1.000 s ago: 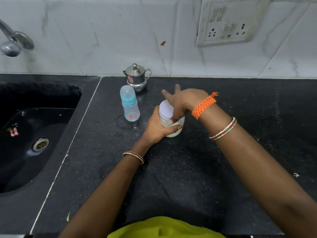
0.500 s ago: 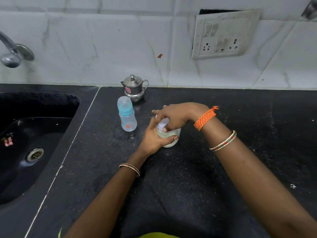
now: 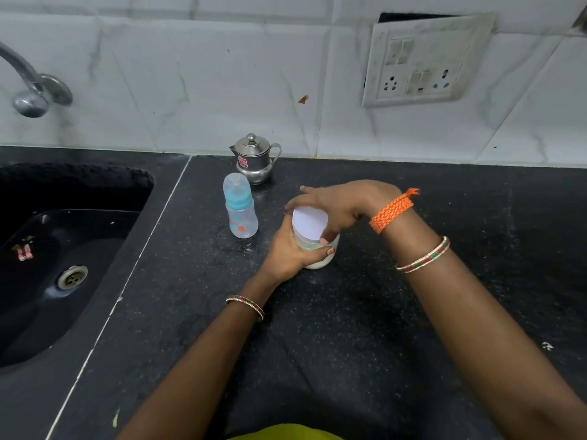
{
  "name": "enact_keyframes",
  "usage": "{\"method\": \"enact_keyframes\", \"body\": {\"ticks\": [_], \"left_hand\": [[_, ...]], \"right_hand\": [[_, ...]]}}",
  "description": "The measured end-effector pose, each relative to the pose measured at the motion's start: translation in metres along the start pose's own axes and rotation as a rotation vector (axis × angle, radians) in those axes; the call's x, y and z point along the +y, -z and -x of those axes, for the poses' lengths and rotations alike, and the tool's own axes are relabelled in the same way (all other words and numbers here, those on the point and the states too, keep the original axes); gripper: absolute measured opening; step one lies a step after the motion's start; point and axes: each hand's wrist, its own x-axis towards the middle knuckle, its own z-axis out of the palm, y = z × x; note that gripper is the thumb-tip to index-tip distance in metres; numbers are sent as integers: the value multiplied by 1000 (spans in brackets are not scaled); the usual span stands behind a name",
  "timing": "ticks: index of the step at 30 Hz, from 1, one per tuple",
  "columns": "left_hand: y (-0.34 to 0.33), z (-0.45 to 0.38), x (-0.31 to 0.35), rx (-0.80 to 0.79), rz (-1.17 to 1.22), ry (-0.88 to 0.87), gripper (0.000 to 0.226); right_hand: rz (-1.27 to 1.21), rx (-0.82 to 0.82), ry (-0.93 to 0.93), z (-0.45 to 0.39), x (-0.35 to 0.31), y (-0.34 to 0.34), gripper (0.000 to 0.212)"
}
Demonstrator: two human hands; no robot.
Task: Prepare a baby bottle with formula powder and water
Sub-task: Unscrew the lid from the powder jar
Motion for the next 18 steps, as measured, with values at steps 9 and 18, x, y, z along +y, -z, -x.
{"method": "enact_keyframes", "body": {"ticks": [9,18], "left_hand": [[-1,-4,-6,-20,-2,-2,95],[-2,-23,1,18,-38,-37,85]], "right_hand": [[-63,180,3,-10,-6,-15,74],[-554,599,-102,-8,34,-33,63]]}}
